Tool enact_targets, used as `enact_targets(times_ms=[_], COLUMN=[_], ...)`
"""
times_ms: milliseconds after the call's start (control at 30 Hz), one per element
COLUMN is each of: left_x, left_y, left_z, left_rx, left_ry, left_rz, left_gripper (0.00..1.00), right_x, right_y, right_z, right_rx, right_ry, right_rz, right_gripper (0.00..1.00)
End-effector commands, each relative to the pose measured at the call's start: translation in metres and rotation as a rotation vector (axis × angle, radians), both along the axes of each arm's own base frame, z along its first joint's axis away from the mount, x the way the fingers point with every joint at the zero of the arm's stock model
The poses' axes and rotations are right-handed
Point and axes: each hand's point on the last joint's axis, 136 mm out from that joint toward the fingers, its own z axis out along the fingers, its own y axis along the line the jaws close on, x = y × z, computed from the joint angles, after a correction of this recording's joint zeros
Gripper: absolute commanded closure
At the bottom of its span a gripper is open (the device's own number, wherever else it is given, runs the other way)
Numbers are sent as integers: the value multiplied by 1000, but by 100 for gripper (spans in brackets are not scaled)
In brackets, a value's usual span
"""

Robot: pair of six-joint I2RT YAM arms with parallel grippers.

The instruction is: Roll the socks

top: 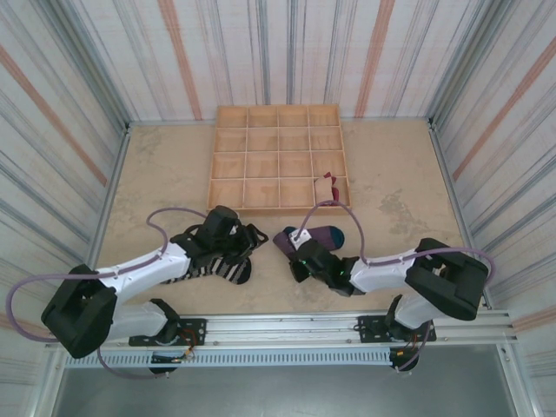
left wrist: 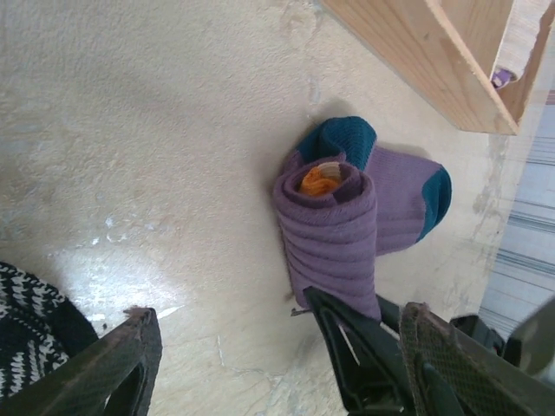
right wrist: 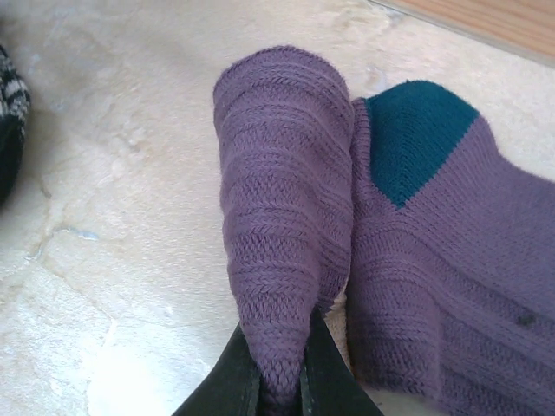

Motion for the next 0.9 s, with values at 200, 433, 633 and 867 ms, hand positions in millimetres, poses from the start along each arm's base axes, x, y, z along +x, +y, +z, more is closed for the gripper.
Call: enact_targets(times_ms=[200, 433, 633, 867], left_x=[0, 4, 15, 29], left_y=[-8, -32, -62, -77], left_z=[-9, -14, -14, -25], left_rx=[26, 71, 72, 93], left_ry=[-24, -56, -127, -138], left_rz=[-34, -85, -128, -123], left_gripper=[29, 32, 37, 45], right_x=[-35, -33, -30, -27], right_y=[-24, -33, -38, -42], right_z=[-34, -44, -49, -52], right_rx=[137, 220, 287, 351], right_ry=[442, 612, 734, 796], right_rz=[48, -24, -88, -136], right_gripper=[100, 100, 100, 100])
